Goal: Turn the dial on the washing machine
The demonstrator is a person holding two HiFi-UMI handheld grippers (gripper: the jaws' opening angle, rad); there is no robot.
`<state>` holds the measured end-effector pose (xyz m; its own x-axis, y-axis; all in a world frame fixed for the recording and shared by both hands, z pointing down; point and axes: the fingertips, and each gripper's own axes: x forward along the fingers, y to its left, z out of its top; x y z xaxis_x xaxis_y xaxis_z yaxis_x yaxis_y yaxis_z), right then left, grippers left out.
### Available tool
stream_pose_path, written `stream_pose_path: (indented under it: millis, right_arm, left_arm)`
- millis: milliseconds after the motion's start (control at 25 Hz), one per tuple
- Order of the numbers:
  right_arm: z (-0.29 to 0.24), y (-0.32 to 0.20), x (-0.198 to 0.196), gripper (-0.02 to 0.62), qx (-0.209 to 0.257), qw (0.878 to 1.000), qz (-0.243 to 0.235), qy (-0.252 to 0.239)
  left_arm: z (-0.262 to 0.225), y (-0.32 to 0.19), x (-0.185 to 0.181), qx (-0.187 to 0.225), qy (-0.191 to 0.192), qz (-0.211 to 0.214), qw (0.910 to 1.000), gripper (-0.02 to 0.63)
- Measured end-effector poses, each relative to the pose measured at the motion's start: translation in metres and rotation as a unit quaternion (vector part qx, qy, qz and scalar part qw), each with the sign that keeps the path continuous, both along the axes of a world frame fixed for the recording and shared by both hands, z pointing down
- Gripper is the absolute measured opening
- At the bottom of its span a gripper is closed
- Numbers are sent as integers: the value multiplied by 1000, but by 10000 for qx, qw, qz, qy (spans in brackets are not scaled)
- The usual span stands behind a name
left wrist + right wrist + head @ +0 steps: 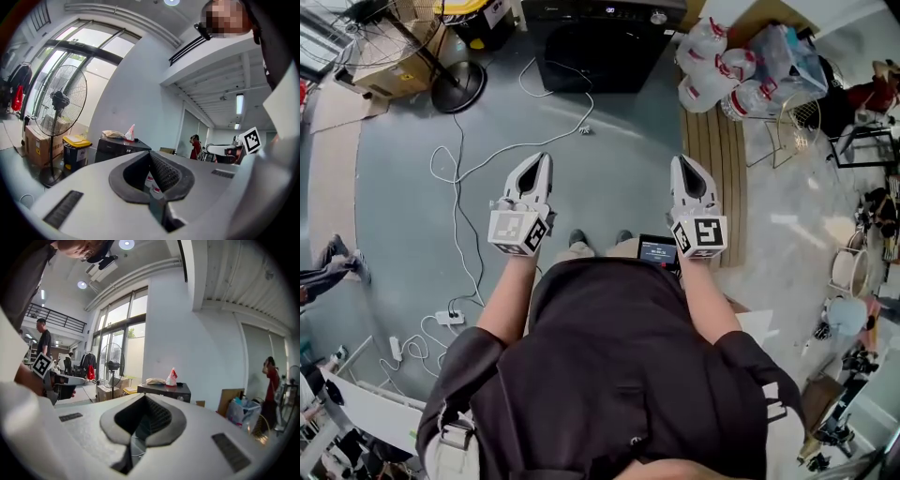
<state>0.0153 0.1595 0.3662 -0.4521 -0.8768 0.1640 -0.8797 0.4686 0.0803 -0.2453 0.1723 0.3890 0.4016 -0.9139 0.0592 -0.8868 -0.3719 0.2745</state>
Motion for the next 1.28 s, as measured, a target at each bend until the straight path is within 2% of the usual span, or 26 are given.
stream_pose_path:
  millis: [120, 320, 680, 1000, 1280]
  right_arm:
    - [-10, 1, 2, 2, 232, 9993, -254, 109]
    - [-18, 4, 23, 3, 252, 9988, -421, -37]
    - [1, 13, 84, 2, -41, 9992, -124, -382]
    - [3, 17, 97, 3, -135, 9980, -73, -619]
    - [5, 20, 92, 3, -210, 9966, -184, -776]
  left_arm:
    - [-6, 0, 8, 29, -17, -67, 10000, -5]
    - [-13, 6, 27, -57, 12, -175, 9998, -5]
    - [-25, 14, 87, 103, -203, 43, 9997, -5]
    - [-31, 23, 109, 137, -310, 118, 9994, -5]
    - [-29, 30, 117, 63, -322, 225, 9992, -5]
